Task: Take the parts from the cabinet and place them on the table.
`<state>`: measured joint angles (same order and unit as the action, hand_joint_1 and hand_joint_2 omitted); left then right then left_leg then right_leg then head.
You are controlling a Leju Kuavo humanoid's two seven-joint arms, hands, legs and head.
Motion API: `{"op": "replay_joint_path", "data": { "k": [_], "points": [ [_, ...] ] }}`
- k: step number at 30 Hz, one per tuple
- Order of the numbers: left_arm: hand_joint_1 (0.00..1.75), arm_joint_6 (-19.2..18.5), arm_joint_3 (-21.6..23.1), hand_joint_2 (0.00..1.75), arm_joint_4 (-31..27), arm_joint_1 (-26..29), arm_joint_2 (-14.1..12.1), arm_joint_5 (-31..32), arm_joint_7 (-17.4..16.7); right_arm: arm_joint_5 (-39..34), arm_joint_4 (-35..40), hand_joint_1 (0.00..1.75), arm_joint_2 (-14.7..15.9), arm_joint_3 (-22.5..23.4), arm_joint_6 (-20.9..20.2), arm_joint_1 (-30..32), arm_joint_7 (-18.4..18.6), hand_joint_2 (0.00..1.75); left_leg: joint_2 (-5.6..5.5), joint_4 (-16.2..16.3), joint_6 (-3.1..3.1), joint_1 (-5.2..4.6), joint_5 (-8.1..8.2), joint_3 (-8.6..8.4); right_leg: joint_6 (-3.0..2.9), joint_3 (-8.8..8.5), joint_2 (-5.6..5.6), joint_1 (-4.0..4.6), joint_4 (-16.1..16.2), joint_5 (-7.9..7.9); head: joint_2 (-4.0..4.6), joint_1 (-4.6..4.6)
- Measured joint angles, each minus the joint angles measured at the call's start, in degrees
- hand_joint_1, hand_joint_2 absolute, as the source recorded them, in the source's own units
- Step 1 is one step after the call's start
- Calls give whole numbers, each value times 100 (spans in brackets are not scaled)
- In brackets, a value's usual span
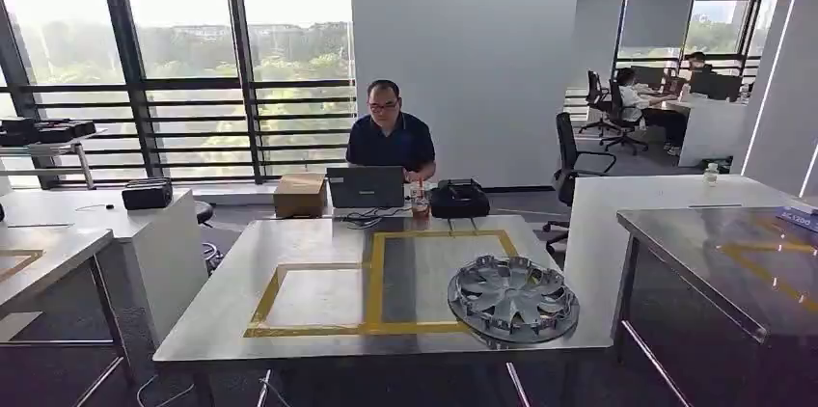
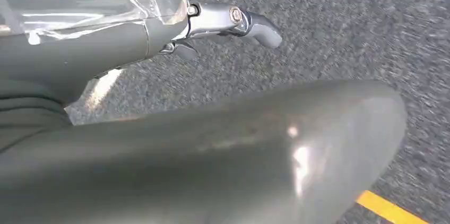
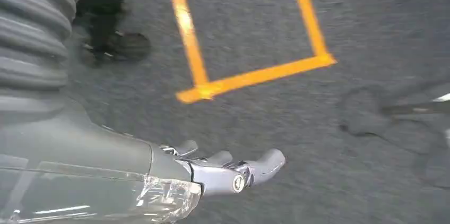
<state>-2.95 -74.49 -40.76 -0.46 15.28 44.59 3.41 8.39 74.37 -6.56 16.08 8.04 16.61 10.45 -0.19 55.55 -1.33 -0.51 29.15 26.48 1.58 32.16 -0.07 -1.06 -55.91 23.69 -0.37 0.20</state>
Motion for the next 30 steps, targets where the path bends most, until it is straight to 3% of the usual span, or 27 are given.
{"op": "replay_joint_path", "data": {
  "k": [1, 2, 3, 5, 6, 7, 8, 10, 11, 12, 15, 16, 17, 18, 20, 21, 22, 23, 24, 26, 27, 30],
  "points": [
    [0, -2, 5, 0, -22, 10, 20, -20, -35, 11, -141, 0, -4, 57, 0, -17, -2, 175, 17, -84, -76, 55, -100, 42, 20, 24, -4, 7, -30, 14, 0, -5],
    [0, -15, 11, 0, -48, 9, 26, -46, -53, 37, -327, 0, -9, 108, -4, -60, 0, 175, 38, -105, -114, 52, -152, 95, 2, 100, 1, 1, -155, 167, 2, 2],
    [0, -17, 18, 0, -77, 12, 31, -72, -72, 48, -513, 0, -4, 145, -4, -112, -2, 175, 43, -99, -168, 51, -203, 162, -49, 240, 2, -5, -483, 459, 0, -24],
    [0, -17, 31, 0, -90, 32, 50, -81, -94, 55, -839, 0, 2, 219, -4, -194, -2, 175, 53, -96, -178, 31, -301, 302, -88, 535, 2, -6, -1374, 977, 2, -27],
    [0, -17, 35, 0, -90, 41, 59, -88, -105, 63, -963, 0, 4, 236, 0, -218, -4, 175, 58, -92, -177, 24, -352, 369, -54, 611, 2, -8, -1708, 1069, 2, -31],
    [0, -17, 35, 0, -90, 49, 64, -92, -107, 70, -1083, 0, 11, 252, 9, -240, -9, 175, 62, -91, -173, 20, -394, 428, -2, 579, 1, -15, -1824, 1023, 2, -31],
    [0, -15, 37, 0, -90, 56, 68, -103, -116, 70, -1224, 0, 20, 260, 26, -273, -11, 175, 64, -82, -166, 20, -436, 445, 63, 433, 1, -21, -1690, 887, 2, -35],
    [0, -13, 39, 0, -92, 59, 79, -127, -120, 70, -1461, 0, 50, 271, 72, -354, -26, 175, 64, -29, -131, 22, -504, 569, 153, -215, -1, -30, -722, 535, 0, -35],
    [0, -11, 44, 0, -98, 62, 83, -131, -120, 83, -1565, 0, 65, 274, 92, -395, -37, 175, 67, 20, -111, 19, -521, 618, 128, -558, -3, -33, -169, 522, 0, -40],
    [0, -7, 46, 0, -120, 62, 99, -138, -120, 85, -1658, 0, 76, 274, 116, -440, -37, 175, 76, 77, -78, -13, -540, 687, 71, -700, 5, 9, 104, 618, 2, -37],
    [0, 6, 53, 0, -147, 65, 120, -158, -129, 85, -1987, 0, 100, 319, 190, -480, -44, 175, 77, 85, 34, 15, -633, 708, -35, -576, 11, 44, 71, 592, -2, -15],
    [0, 9, 53, 0, -162, 70, 120, -164, -131, 85, -2061, 0, 100, 322, 199, -478, -44, 175, 66, 94, 66, 13, -654, 722, -110, -540, 4, 1, 104, 540, 0, -22],
    [0, 13, 53, 0, -175, 81, 118, -164, -131, 85, -2134, 0, 100, 322, 201, -498, -44, 175, 41, 196, 106, 40, -491, 787, -174, -514, -13, -19, 108, 495, 2, -27],
    [0, 18, 53, 0, -175, 80, 123, -164, -140, 87, -2198, 0, 107, 330, 214, -514, -44, 175, 36, 452, 136, 57, -193, 864, -233, -472, -12, -24, 108, 457, 0, 9],
    [0, 37, 53, 0, -175, 81, 118, -166, -140, 125, -2373, 0, 114, 344, 241, -542, -44, 175, 36, 1319, 191, 99, 414, 1116, -256, -371, -15, -7, 104, 373, 2, 15],
    [0, 48, 53, 0, -175, 81, 120, -173, -140, 138, -2464, 0, 118, 346, 249, -546, -44, 175, 36, 1717, 210, 112, 570, 1206, -246, -314, -17, 3, 98, 328, 2, 15],
    [0, 63, 53, 0, -175, 81, 120, -177, -142, 149, -2543, 0, 125, 350, 258, -547, -44, 175, 37, 1853, 216, 121, 544, 1180, -238, -270, -18, 4, 91, 287, 2, 17],
    [0, 74, 53, 0, -175, 85, 120, -184, -142, 171, -2606, 0, 127, 350, 265, -553, -44, 175, 36, 1737, 212, 123, 403, 1044, -226, -218, -17, 4, 80, 251, 2, 20],
    [0, 81, 53, 0, -175, 86, 122, -186, -142, 197, -2687, 0, 133, 350, 273, -567, -44, 175, 36, 1402, 201, 123, 205, 801, -213, -194, -15, 3, 63, 219, 2, 22],
    [0, 87, 59, 0, -182, 82, 120, -195, -144, 214, -2794, 0, 140, 350, 288, -591, -44, 175, 23, 327, 152, 122, -92, 96, -178, -134, -4, 5, 29, 173, 2, 35],
    [0, 87, 59, 0, -188, 78, 120, -199, -151, 234, -2847, 0, 142, 350, 302, -610, -44, 175, -1, 6, 114, 90, 57, -100, -129, -93, -8, 32, 24, 140, 2, 37],
    [0, 90, 61, 0, -208, 101, 131, -221, -177, 282, -3017, 0, 170, 350, 328, -679, -50, 175, 6, -6, 43, 30, 4, -19, -10, -62, -9, -1, 35, 35, 0, 46]
  ]
}}
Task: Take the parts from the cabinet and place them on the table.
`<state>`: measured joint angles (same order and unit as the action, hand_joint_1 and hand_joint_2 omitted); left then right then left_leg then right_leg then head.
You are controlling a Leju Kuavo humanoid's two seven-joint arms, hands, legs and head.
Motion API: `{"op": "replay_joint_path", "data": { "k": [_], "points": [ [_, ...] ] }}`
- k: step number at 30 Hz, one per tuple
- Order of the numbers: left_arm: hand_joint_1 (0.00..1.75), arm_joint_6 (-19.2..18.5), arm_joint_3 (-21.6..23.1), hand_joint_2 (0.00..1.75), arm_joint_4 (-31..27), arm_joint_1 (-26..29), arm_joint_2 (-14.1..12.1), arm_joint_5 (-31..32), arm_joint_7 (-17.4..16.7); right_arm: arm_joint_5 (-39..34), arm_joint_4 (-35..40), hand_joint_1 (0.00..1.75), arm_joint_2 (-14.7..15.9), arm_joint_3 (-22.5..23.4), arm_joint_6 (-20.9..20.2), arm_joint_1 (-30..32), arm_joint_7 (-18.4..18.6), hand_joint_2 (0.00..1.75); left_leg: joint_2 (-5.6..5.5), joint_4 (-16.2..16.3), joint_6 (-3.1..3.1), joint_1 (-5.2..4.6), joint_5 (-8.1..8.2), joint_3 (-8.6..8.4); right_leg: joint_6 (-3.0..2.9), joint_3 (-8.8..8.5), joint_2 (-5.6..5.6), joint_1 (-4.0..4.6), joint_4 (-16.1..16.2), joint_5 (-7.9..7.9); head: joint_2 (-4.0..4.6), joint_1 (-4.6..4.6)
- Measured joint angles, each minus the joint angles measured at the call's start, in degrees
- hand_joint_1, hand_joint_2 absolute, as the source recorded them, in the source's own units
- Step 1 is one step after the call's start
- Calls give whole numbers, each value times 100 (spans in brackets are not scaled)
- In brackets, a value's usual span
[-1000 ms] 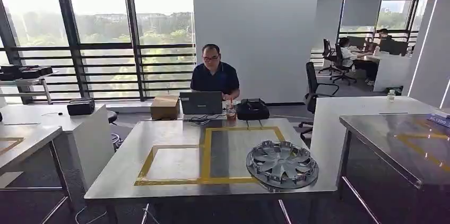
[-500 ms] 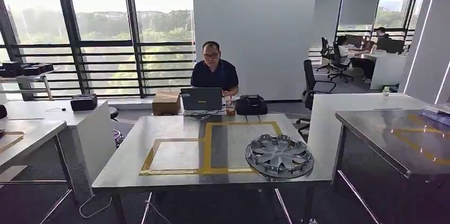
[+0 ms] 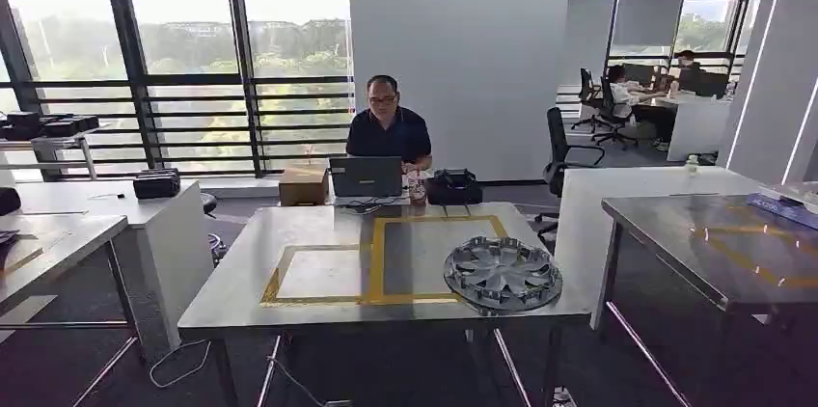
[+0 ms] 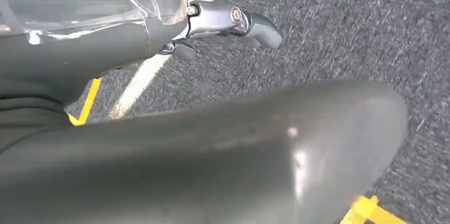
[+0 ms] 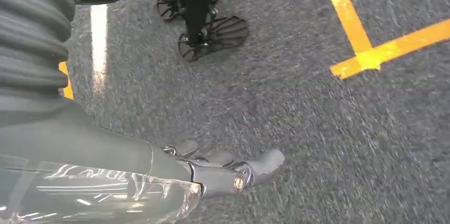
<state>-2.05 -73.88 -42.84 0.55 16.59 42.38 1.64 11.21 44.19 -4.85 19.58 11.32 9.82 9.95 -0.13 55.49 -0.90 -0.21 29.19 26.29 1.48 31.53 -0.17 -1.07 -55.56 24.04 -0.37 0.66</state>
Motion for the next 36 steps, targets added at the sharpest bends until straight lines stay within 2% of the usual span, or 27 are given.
{"op": "replay_joint_path", "data": {
  "k": [1, 2, 4, 6, 7, 8, 9, 10, 11, 12, 13, 15, 17, 18, 20, 21, 22, 23, 24, 26, 27, 28, 31, 32, 33, 34, 36],
  "points": [
    [0, 0, 0, 0, -11, -2, 2, -17, -6, 9, -32, 0, 4, 2, 6, 0, -2, 175, 5, -37, -58, -3, -52, 33, 42, 2, 2, 12, 16, -29, 0, -7],
    [0, -7, -2, 0, -13, -5, 13, -26, -20, 17, -76, 0, 26, 2, 15, -9, -4, 175, 42, -94, -123, 47, -135, 69, 39, 72, 5, -8, -87, 65, 2, -7],
    [0, -44, 9, 0, -17, -3, 13, -33, -44, 28, -142, 0, 37, 0, 28, -24, -18, 175, 37, -98, -210, 25, -206, 196, -39, 340, 6, -3, -713, 553, 0, -35],
    [0, -112, 31, 0, -26, 24, 31, -39, -61, 55, -168, 0, 68, 0, 31, -20, -26, 175, 44, -93, -222, 1, -289, 308, -56, 653, 9, 3, -1599, 967, 0, -39],
    [0, -144, 35, 175, -26, 37, 39, -41, -72, 59, -181, 0, 83, 0, 31, -17, -26, 175, 49, -91, -223, -10, -328, 354, -15, 705, 8, 0, -1859, 999, 2, -46],
    [0, -157, 37, 175, -28, 48, 44, -44, -74, 61, -190, 0, 87, 0, 31, -11, -26, 175, 53, -89, -218, -13, -360, 394, 32, 616, 8, -1, -1810, 928, 0, -46],
    [0, -188, 37, 175, -35, 61, 44, -48, -85, 61, -194, 0, 98, 0, 31, -7, -26, 175, 54, -87, -208, -14, -387, 419, 82, 371, 7, 0, -1475, 782, 2, -46],
    [0, -205, 42, 175, -48, 68, 48, -48, -98, 61, -199, 0, 105, 0, 31, -9, -26, 175, 53, -84, -194, -15, -404, 431, 116, 8, 7, 0, -901, 608, 0, -50],
    [0, -208, 46, 175, -59, 69, 61, -48, -103, 61, -199, 0, 114, 0, 31, -13, -26, 175, 52, -69, -176, -15, -416, 411, 121, -354, 6, 1, -309, 486, 2, -53],
    [0, -214, 55, 175, -68, 70, 66, -48, -103, 59, -201, 0, 118, 0, 31, -24, -26, 175, 54, -39, -157, -31, -425, 451, 65, -602, 7, 10, 115, 515, 2, -59],
    [0, -221, 59, 175, -70, 71, 72, -48, -109, 59, -201, 0, 129, 0, 24, -21, -24, 175, 52, -16, -124, -48, -447, 471, -7, -570, 10, 42, 71, 451, 0, -37],
    [0, -232, 70, 175, -85, 77, 81, -48, -118, 55, -203, 0, 136, 0, 4, -8, -20, 175, 46, 14, -70, -35, -477, 497, -70, -484, 11, 65, 82, 471, 2, -46],
    [0, -262, 81, 175, -122, 87, 76, -83, -138, 28, -203, 0, 118, 0, -20, -5, -20, 175, 35, 75, -3, -14, -443, 541, -165, -460, 7, -18, 128, 406, 2, -50],
    [0, -273, 81, 175, -122, 95, 79, -83, -142, 11, -205, 0, 127, 0, -31, -11, -18, 175, 19, 231, 41, -15, -275, 612, -195, -438, 9, -7, 127, 392, 2, -33],
    [0, -308, 81, 175, -122, 106, 76, -90, -157, 7, -210, 0, 127, 0, -35, -5, -20, 175, 13, 1114, 107, 38, 296, 955, -238, -393, -3, 5, 120, 362, 2, -18],
    [0, -313, 81, 175, -122, 110, 76, -96, -166, 0, -218, 0, 127, 0, -46, -4, -18, 175, 14, 1546, 132, 55, 484, 1113, -249, -366, -9, 12, 113, 346, 0, -11],
    [0, -315, 81, 175, -120, 123, 76, -103, -168, -6, -225, 0, 129, 0, -50, -2, -18, 175, 14, 1827, 149, 70, 550, 1195, -242, -344, -8, 14, 106, 337, 2, -13],
    [0, -319, 81, 175, -120, 136, 77, -111, -170, -15, -234, 0, 129, 0, -50, 1, -18, 175, 14, 1821, 154, 82, 486, 1144, -246, -336, -6, 17, 99, 324, 0, -7],
    [0, -321, 83, 175, -120, 143, 74, -122, -170, -31, -240, 0, 129, 0, -53, 3, -18, 175, 14, 1577, 148, 88, 311, 983, -243, -331, -5, 18, 89, 321, 0, -4],
    [0, -328, 87, 175, -120, 143, 63, -144, -170, -46, -253, 0, 127, 0, -53, -1, -20, 175, 8, 503, 101, 82, -183, 374, -235, -359, 2, 24, 78, 318, 2, 4],
    [0, -330, 92, 175, -120, 142, 48, -144, -170, -55, -260, 0, 120, -2, -52, -6, -22, 175, 1, 111, 50, 64, -157, 152, -223, -356, 1, 22, 79, 311, 2, 2],
    [0, -334, 96, 175, -120, 142, 39, -144, -170, -63, -264, 0, 118, -4, -53, -19, -33, 175, 7, 10, 31, 29, -141, 69, -189, -310, 4, 46, 71, 290, 2, -4],
    [0, -288, 125, 175, -118, 151, 20, -333, -170, -245, -280, 0, 114, -7, -182, -20, -145, 175, 8, -18, -12, 5, -156, 152, -87, -285, 5, 40, 86, 226, -2, 13],
    [0, -152, 133, 175, -118, 147, 24, -807, -168, -503, -282, 0, 124, -7, -433, -15, -368, 175, 13, -135, -91, 64, -233, 126, -62, -270, 4, 78, 71, 246, -2, 2],
    [0, -39, 138, 175, -114, 145, 24, -1480, -164, -705, -284, 0, 131, -7, -646, -16, -552, 175, 34, -175, -114, 66, -269, 117, -59, -174, 7, 64, -46, 330, -2, 7],
    [0, 18, 138, 175, -111, 141, 20, -2200, -162, -800, -284, 0, 131, -13, -781, -29, -665, 175, 47, -178, -148, 69, -288, 149, -91, -19, 11, 58, -368, 514, -2, -20],
    [0, 33, 140, 175, -98, 142, 17, -3238, -162, -842, -293, 0, 131, -17, -809, -36, -693, 175, 60, -172, -166, 56, -308, 197, -114, 444, 11, 31, -1353, 900, -2, -22]
  ]
}}
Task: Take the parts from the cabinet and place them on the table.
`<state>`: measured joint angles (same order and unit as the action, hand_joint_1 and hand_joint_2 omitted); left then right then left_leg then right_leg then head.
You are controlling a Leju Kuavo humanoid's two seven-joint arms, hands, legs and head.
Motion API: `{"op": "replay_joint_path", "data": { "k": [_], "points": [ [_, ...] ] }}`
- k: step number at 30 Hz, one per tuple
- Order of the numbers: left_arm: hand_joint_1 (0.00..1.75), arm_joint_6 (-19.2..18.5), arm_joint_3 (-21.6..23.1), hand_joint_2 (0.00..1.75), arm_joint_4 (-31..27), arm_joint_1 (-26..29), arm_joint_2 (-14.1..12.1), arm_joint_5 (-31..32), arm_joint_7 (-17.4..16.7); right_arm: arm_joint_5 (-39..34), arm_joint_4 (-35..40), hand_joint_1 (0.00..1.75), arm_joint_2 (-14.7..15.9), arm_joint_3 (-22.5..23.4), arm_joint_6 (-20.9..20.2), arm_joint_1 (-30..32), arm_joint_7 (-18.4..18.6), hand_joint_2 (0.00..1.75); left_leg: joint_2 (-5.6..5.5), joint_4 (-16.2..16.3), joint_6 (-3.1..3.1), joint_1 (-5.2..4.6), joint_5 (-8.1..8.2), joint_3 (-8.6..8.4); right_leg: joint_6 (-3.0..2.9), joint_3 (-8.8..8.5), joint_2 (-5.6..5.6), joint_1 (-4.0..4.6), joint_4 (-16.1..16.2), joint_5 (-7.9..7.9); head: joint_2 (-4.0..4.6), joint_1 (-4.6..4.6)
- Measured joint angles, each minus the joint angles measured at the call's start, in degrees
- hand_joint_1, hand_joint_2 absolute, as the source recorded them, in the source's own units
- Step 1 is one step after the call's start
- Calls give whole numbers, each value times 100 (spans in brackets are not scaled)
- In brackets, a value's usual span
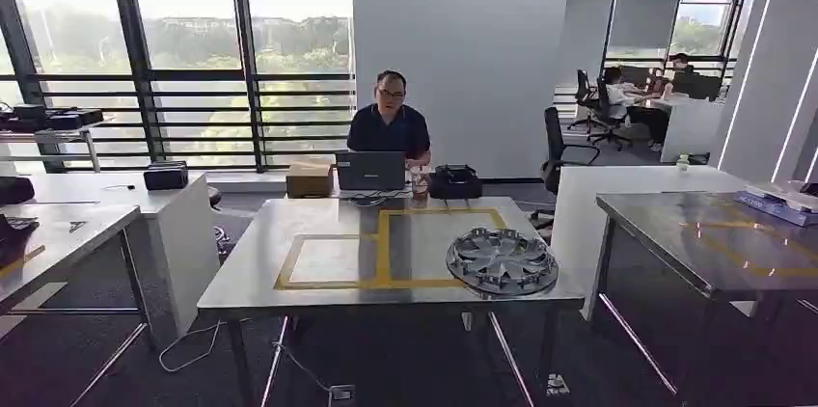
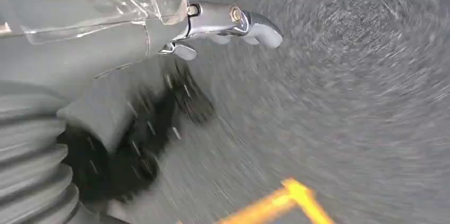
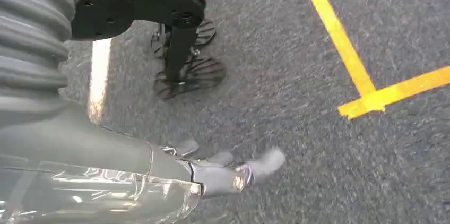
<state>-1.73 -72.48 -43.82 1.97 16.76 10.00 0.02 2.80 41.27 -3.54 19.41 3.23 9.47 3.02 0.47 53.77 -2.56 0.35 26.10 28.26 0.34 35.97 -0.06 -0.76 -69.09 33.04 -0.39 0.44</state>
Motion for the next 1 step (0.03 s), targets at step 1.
{"op": "replay_joint_path", "data": {
  "k": [1],
  "points": [
    [0, -7, 0, 175, 9, 0, -2, -82, 0, 4, -11, 0, 7, 0, 20, 12, 42, 175, -3, 9, -2, -3, -9, 18, 24, 170, 0, -6, -377, 98, 0, -2]
  ]
}}
